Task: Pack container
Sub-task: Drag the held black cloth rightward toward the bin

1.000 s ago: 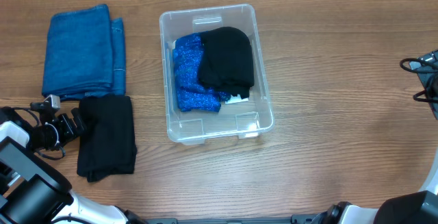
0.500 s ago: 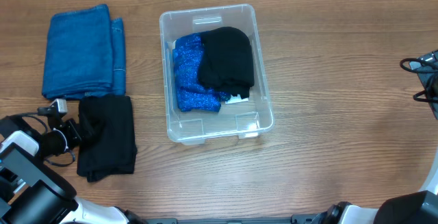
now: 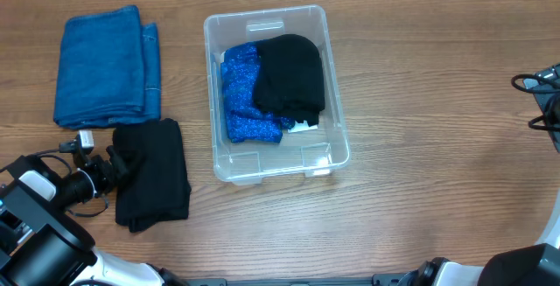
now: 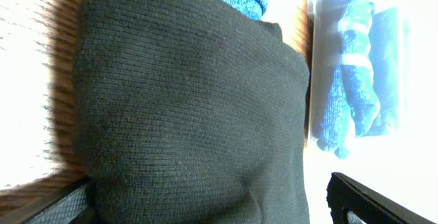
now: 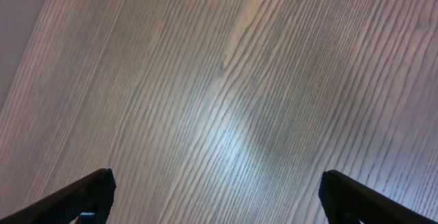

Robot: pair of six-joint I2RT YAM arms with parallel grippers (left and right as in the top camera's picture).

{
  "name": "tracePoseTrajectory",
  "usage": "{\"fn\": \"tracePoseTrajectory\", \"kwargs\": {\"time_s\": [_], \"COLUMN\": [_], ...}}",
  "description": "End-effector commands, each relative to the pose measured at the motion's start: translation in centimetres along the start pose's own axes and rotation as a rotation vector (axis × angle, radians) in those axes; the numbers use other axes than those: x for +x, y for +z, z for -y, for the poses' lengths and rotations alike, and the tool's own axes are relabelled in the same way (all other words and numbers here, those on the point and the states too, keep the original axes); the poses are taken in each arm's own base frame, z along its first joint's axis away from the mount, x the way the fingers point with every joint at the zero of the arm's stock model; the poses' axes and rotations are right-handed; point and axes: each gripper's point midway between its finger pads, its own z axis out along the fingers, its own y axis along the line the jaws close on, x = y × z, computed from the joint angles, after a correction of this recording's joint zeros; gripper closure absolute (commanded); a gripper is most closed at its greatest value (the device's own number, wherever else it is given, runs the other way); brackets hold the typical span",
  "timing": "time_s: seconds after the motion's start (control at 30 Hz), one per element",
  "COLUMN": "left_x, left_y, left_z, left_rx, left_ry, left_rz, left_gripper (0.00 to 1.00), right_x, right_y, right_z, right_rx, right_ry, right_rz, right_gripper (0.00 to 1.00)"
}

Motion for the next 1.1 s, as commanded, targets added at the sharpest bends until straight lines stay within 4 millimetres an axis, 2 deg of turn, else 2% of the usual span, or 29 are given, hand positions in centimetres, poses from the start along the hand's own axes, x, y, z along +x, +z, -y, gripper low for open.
{"fn": "tracePoseTrajectory", "kwargs": {"time_s": [0.0, 0.17, 0.2, 0.27, 0.37, 0.43, 0.83, 0.9, 1.0, 1.03, 1.07], "left_x": [3.18, 3.29, 3.50, 3.69, 3.87, 3.98, 3.96, 3.98, 3.98, 3.98, 3.97], "left_y": [1.72, 1.70, 1.66, 1.64, 1.62, 1.58, 1.56, 1.56, 1.56, 1.56, 1.56], "left_z": [-2.21, -2.35, -2.57, -2.59, -2.54, -2.79, -2.98, -2.99, -2.98, -2.98, -2.95], "left_rx": [-0.067, -0.076, -0.090, -0.094, -0.094, -0.109, -0.119, -0.119, -0.118, -0.118, -0.117], "left_ry": [-0.159, -0.159, -0.163, -0.169, -0.177, -0.177, -0.170, -0.151, -0.150, -0.150, -0.151], "left_rz": [-0.096, -0.100, -0.109, -0.116, -0.123, -0.128, -0.128, -0.130, -0.130, -0.130, -0.130], "left_gripper": [0.00, 0.02, 0.11, 0.22, 0.32, 0.42, 0.50, 0.54, 0.64, 0.70, 0.80], "right_x": [0.00, 0.00, 0.00, 0.00, 0.00, 0.00, 0.00, -0.01, 0.00, 0.00, 0.00], "right_y": [0.15, 0.15, 0.15, 0.15, 0.15, 0.15, 0.15, 0.15, 0.15, 0.15, 0.15], "right_z": [0.06, 0.06, 0.06, 0.06, 0.06, 0.06, 0.06, 0.06, 0.06, 0.06, 0.06], "right_rx": [0.000, 0.000, 0.000, 0.000, 0.000, 0.000, 0.000, 0.000, 0.000, 0.000, 0.000], "right_ry": [0.010, 0.010, 0.010, 0.010, 0.010, 0.010, 0.010, 0.010, 0.010, 0.010, 0.010], "right_rz": [0.000, 0.000, 0.000, 0.000, 0.000, 0.000, 0.000, 0.000, 0.000, 0.000, 0.000], "right_gripper": [0.00, 0.00, 0.00, 0.00, 0.00, 0.00, 0.00, 0.00, 0.00, 0.00, 0.00]}}
